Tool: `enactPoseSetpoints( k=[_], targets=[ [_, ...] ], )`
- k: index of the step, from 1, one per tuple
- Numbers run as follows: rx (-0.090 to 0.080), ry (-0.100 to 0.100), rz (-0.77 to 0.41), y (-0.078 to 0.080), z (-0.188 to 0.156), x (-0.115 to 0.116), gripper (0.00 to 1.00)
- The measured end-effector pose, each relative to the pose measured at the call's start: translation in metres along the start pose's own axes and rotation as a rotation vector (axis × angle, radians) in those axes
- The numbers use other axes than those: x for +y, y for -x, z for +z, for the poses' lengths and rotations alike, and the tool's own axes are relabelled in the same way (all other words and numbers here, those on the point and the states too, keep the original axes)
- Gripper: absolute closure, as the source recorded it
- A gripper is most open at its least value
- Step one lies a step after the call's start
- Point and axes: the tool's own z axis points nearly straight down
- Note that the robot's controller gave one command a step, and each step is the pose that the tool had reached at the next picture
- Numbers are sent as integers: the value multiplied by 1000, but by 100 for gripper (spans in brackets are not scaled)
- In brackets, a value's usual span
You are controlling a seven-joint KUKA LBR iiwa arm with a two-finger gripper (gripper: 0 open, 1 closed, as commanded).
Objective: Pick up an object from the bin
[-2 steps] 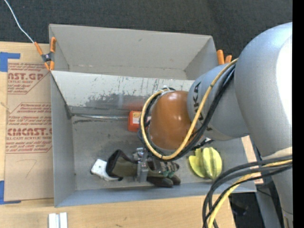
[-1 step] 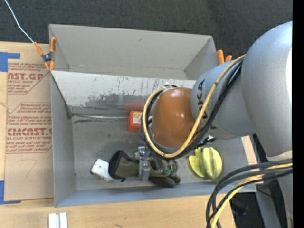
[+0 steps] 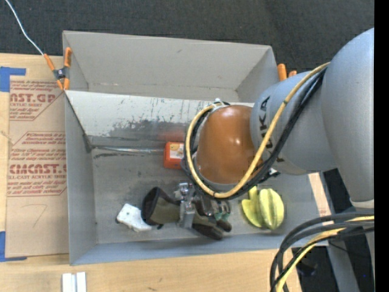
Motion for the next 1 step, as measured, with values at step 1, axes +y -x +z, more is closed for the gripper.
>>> enactPoseSetpoints(
  k=[1],
  targets=[
    [-1,0,0,1,-16,0,100]
  ],
)
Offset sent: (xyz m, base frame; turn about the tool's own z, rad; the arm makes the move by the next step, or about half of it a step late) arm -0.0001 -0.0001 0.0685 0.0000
